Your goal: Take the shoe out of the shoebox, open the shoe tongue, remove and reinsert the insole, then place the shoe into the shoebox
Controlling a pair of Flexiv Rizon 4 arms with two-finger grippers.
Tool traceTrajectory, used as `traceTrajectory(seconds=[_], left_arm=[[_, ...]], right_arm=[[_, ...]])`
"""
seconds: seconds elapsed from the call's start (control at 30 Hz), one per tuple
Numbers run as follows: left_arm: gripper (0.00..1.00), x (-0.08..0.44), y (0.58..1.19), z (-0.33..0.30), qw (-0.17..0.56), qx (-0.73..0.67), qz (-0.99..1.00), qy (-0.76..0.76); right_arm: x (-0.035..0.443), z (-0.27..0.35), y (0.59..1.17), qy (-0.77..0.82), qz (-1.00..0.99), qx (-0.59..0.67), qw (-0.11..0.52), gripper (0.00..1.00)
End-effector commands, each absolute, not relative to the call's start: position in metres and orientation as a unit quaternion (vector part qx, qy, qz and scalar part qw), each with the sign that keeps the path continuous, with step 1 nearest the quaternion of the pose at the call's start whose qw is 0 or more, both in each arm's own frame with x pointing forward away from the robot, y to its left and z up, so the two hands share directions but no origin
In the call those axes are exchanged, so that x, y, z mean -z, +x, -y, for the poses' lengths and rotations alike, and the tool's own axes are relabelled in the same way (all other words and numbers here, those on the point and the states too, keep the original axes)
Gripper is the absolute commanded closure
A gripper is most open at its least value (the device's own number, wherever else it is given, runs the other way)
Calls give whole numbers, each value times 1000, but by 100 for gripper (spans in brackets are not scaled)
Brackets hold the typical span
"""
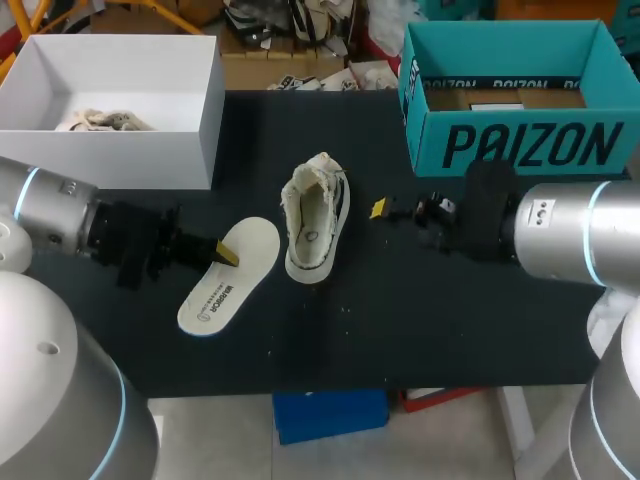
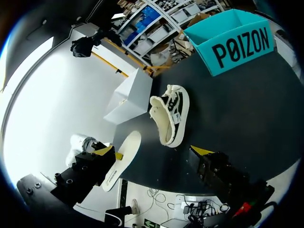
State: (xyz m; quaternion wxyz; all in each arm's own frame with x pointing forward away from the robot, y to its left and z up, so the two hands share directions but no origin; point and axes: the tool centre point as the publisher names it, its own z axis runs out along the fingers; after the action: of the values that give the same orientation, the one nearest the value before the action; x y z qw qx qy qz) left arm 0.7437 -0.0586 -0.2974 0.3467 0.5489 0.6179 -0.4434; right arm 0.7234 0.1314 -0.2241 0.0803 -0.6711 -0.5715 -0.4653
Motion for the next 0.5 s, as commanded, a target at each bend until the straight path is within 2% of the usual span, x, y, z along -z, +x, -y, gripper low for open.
traceTrajectory(seconds=[0.03, 0.3, 0.5], left_arm=[[100, 298, 744, 59, 346, 442, -618, 550], [100, 298, 744, 59, 346, 442, -618, 550], [100, 292, 748, 72, 298, 406, -644, 575]], right_arm=[[222, -126, 707, -692, 559, 454, 53, 0], [222, -123, 706, -694, 560, 450, 46, 0], [222, -123, 706, -694, 560, 450, 46, 0]])
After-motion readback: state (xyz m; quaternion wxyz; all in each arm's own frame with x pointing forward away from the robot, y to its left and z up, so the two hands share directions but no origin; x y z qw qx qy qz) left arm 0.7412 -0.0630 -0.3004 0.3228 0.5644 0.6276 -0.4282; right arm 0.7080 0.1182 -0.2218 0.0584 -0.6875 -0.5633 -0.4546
